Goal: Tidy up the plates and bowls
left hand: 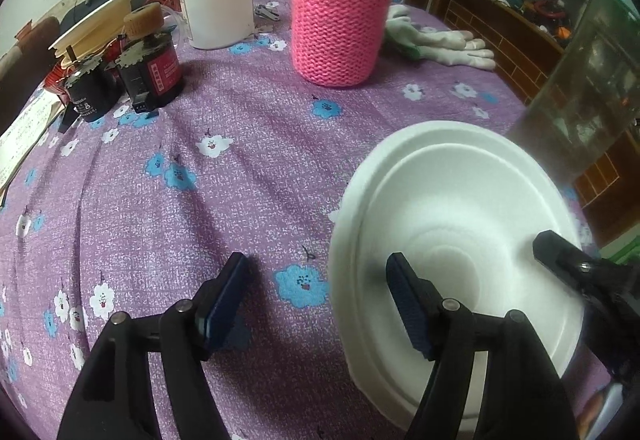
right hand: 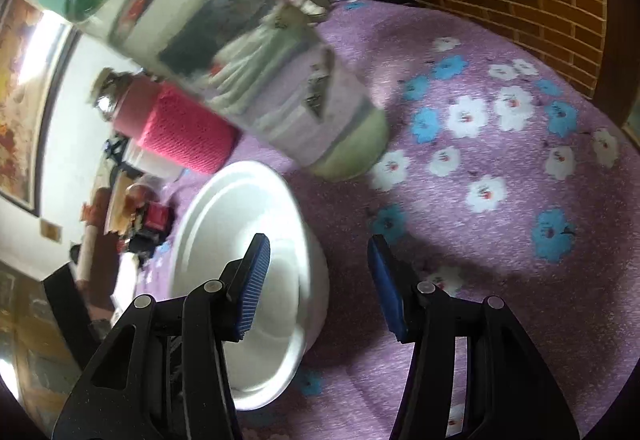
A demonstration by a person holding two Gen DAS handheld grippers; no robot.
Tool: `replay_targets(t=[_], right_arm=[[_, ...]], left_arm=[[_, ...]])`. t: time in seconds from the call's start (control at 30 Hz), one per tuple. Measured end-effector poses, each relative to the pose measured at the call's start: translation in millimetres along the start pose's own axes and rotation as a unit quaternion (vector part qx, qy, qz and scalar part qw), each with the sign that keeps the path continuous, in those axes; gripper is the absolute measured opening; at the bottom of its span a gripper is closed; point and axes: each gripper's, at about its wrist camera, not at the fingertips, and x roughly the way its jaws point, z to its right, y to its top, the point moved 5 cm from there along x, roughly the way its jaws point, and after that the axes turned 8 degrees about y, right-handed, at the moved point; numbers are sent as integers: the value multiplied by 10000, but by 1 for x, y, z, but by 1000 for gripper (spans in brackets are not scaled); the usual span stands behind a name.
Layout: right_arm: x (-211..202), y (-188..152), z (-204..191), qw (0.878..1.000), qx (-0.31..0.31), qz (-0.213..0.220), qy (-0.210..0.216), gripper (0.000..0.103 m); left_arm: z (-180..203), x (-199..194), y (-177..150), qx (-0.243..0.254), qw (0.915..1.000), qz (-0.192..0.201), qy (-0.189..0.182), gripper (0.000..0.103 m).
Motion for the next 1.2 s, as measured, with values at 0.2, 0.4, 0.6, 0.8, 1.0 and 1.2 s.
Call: replay_targets(t=[0.2, 0.4, 0.6, 0.8, 1.0, 1.2], right_arm=[[0, 3, 6, 9997, -154, 9, -188, 49], [0, 6, 11, 10000, -37, -59, 28, 49], [-3, 7, 18, 9987, 256, -309, 318, 49], [0, -2, 12, 9956, 370, -564, 643, 32], [8, -9, 5, 9970, 117, -632, 430, 26], [9, -8, 9, 9963, 218, -571, 598, 27]], left_arm=[[-2, 1, -1, 15, 10000, -96, -18, 73], [-8, 1, 0, -12, 9996, -247, -129, 73], [-8, 0, -2, 15, 9995, -294, -141, 73], [-3, -6, -3, 78, 9992, -232, -315, 47], [4, -12, -3, 137, 9983, -161, -542, 15], [8, -13, -2, 170, 9981, -135, -583, 11]])
